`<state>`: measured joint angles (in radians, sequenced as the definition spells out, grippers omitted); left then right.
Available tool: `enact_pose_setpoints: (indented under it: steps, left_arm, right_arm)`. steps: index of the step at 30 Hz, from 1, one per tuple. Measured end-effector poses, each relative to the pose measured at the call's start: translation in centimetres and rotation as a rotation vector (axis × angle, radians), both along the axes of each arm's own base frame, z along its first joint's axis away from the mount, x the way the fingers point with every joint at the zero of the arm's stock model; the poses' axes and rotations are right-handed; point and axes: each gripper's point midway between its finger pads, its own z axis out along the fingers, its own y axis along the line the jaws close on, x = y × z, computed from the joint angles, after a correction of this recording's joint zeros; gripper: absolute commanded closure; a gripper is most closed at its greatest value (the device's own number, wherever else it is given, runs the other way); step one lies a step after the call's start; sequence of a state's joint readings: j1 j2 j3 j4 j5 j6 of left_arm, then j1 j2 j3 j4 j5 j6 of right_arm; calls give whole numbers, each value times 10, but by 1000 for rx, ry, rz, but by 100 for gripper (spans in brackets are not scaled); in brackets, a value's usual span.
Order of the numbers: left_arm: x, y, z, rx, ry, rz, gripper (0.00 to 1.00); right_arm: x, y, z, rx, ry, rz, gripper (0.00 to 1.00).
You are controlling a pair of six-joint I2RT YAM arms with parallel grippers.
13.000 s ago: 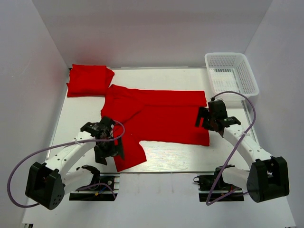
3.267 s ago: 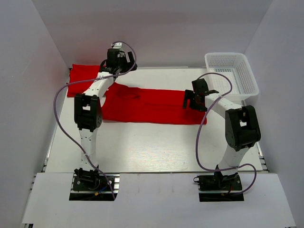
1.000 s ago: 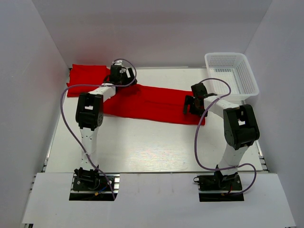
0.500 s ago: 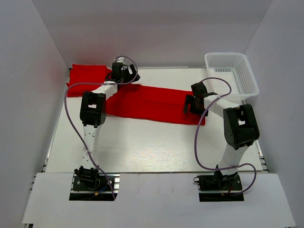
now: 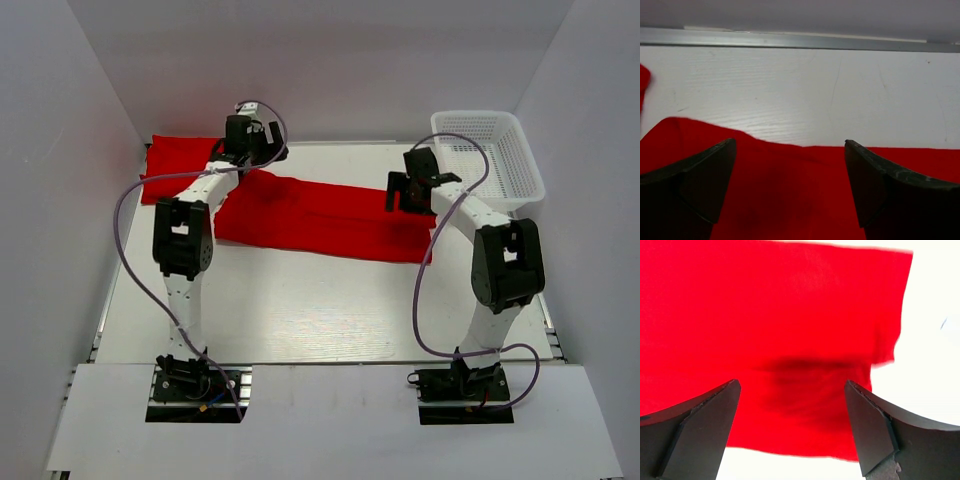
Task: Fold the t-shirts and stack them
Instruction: Fold the other side of the tshirt into a rectangle, then rotate the tshirt 90 degrees
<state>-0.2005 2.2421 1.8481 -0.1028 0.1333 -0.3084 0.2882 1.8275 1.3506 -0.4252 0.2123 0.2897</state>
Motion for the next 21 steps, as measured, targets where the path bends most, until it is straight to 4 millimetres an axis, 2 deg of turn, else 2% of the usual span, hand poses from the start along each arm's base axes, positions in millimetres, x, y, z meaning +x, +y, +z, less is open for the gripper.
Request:
enact_pose_setpoints:
  steps: [3,5,7,13,14,16,18,21]
  left_arm:
    - [-32,11,-6,35,47,13,1]
    - [-53,18,-24,55,112,23,1]
    - [-66,20,-42,73,167,28,1]
    - [-95,25,-101,111,363,40,1]
    - [-94,26,-107,122,376,45,1]
    - [-86,24,-102,120,378,49,1]
    - [-73,21,-105,122,382,52,1]
    - [-52,13,-105,105,361,34,1]
  right_arm:
    - [26,8,15,10,-50,22,10]
    - [40,13,14,11,-62,35,10]
    - [48,16,3,7,-45,41,10]
    - [51,24,-57,3,78,64,10]
    - [52,23,-60,-5,83,63,10]
    - [52,26,-59,8,78,64,10]
    - [49,26,-60,17,61,60,10]
    - [24,23,-61,47,55,59,10]
